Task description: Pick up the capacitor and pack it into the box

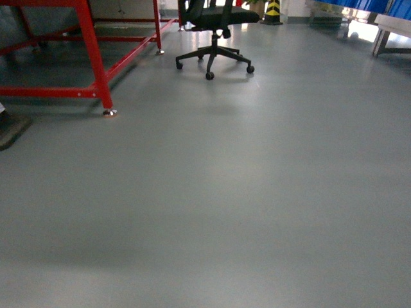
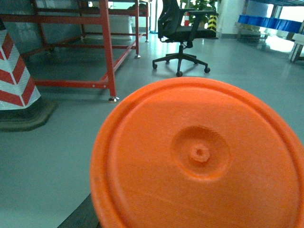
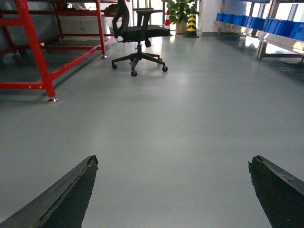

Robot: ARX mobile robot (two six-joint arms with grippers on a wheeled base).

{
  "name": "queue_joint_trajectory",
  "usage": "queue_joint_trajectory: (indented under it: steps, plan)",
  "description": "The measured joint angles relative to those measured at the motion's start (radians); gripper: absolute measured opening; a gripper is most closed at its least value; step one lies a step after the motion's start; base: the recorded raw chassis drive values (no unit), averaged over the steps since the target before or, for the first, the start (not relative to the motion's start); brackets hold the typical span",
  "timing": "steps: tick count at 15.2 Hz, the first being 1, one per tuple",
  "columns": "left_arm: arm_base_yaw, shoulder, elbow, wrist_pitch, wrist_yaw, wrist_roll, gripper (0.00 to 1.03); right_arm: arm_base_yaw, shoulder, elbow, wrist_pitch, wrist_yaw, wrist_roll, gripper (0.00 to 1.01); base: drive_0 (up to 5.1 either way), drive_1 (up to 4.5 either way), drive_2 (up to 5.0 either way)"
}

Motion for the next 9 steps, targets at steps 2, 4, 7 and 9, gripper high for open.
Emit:
queue_joint_trajectory:
  steps: [2,4,7,9]
  plan:
    - [0.0,0.0,0.0,0.0,0.0,0.0,0.44,0.0,0.0,0.0,0.002,0.0,0.0,0.98,-5.1,2.36,2.4]
    - [0.0,0.0,0.0,-0.001,0.0,0.0,0.44,0.0,0.0,0.0,0.002,0.001,0.0,0.98,-5.1,2.27,2.3]
    - [0.0,0.0,0.0,0.001,0.001,0.0,0.44,0.0,0.0,0.0,0.0,0.0,0.0,0.98,-5.1,2.31,2.3]
    - [0.0,0.0,0.0,0.003,0.001,0.0,0.44,0.0,0.0,0.0,-0.001,0.0,0.0,0.98,-5.0,2.37,2.4]
